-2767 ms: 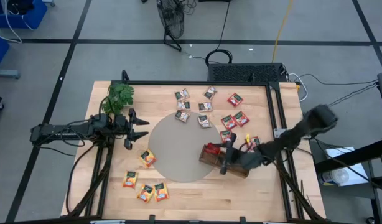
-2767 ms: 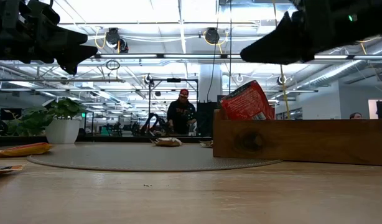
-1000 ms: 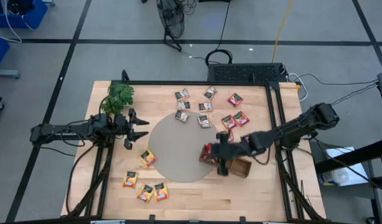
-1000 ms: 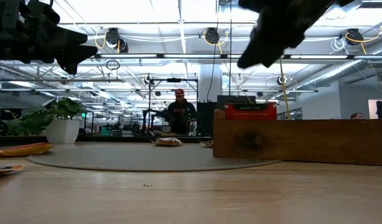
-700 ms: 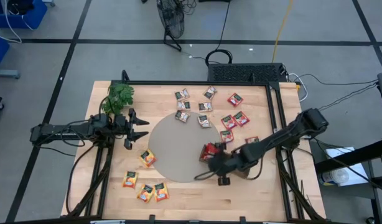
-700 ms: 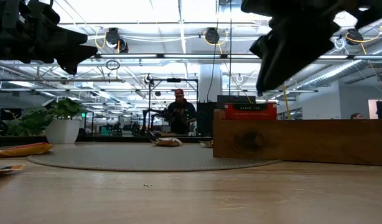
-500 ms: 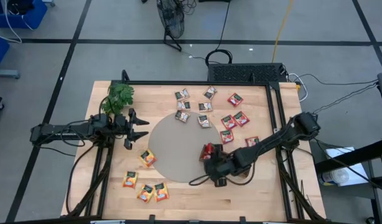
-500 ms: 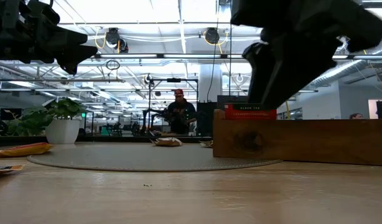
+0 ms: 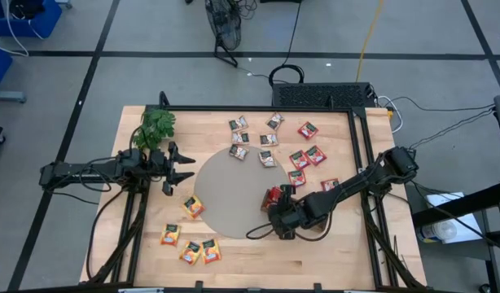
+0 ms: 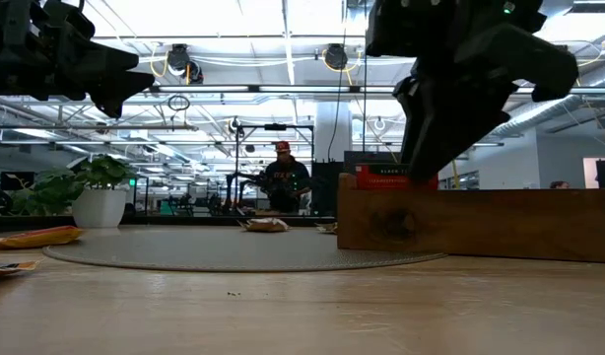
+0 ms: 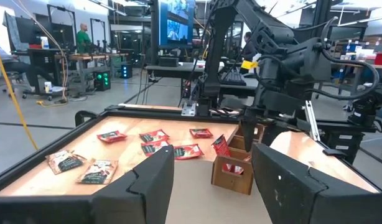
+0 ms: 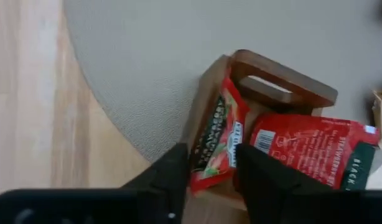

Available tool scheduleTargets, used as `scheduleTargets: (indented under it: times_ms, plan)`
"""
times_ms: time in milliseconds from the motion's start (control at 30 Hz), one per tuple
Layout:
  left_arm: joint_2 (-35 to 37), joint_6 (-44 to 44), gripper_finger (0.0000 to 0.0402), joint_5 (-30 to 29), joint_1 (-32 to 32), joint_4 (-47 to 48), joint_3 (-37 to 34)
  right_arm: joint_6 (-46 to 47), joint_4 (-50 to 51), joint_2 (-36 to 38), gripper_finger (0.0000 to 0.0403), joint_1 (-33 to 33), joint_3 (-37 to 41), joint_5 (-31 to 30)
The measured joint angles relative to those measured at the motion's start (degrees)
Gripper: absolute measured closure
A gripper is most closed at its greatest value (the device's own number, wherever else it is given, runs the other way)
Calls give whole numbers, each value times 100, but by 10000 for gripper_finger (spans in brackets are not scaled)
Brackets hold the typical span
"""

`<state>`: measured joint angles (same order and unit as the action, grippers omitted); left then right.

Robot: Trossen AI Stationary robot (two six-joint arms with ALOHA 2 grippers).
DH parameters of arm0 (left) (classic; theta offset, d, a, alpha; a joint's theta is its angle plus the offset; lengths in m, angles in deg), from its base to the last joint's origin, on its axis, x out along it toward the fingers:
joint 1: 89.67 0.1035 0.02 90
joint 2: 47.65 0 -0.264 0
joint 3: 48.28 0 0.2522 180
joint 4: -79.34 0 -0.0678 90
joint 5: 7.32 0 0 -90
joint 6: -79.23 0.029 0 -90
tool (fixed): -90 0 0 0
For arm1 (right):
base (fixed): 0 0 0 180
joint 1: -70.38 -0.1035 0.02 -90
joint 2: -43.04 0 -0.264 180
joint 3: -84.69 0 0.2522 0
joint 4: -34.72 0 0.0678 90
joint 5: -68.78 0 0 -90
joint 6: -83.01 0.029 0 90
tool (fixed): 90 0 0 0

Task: Pick & Place Tea
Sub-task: Put the red tea bag into the left section of the wooden organizer

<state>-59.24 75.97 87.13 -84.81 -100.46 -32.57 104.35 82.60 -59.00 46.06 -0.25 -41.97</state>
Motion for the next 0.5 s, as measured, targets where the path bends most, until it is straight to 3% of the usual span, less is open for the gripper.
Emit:
scheduleTargets:
  times_ms: [200,500]
  plan:
    - [0,0,188,0,0,0,0,35,41,0,392,-2,2,2]
    - [-2,0,188,0,-2,2,-2,520,35,166,402,6,4,-192]
